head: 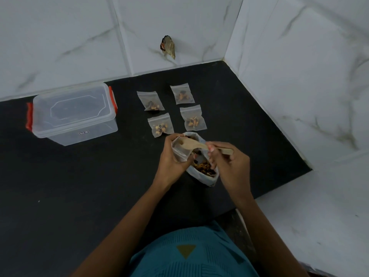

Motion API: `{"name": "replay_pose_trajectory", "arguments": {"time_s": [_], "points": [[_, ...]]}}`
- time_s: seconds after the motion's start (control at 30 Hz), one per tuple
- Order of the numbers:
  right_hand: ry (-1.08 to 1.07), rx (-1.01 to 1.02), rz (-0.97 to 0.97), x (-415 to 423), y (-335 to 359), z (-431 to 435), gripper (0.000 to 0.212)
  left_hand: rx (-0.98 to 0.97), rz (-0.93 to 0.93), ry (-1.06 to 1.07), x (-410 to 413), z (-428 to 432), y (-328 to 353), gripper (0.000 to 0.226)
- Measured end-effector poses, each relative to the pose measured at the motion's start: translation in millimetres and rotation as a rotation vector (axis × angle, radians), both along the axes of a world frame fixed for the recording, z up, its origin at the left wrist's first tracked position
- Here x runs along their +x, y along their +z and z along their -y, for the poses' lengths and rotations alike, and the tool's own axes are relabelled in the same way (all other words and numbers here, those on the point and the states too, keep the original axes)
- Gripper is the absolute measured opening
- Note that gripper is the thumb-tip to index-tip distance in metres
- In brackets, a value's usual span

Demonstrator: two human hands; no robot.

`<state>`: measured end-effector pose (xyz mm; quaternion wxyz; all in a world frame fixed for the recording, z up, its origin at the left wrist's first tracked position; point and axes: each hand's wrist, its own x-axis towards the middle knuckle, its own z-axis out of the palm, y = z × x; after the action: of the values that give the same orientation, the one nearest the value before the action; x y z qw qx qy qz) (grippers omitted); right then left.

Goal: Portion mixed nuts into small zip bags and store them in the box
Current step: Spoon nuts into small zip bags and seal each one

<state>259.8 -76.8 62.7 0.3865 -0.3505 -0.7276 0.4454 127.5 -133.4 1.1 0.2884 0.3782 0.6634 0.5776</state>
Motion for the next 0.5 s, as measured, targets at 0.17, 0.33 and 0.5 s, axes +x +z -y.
{"name": "replay_pose_trajectory", "arguments": {"time_s": [0.17, 0.33, 0.5], "points": [[-0.089, -0.262, -0.101, 2.5, -0.7, -3.8, 0.010, -0.028, 0.029, -0.006, -0.3, 1.1, -1.0, 0.060], [0.113, 0.255, -0.013, 5.4, -10.2, 0.9, 0.014, -0.008, 0.006, 0.003, 0.1, 1.2, 0.1, 0.058], [0.195, 0.386, 0.030, 3.8, -17.9, 1.5, 0.017, 0.003, 0.005, -0.006, 2.4, 0.9, 1.1, 0.053]]}}
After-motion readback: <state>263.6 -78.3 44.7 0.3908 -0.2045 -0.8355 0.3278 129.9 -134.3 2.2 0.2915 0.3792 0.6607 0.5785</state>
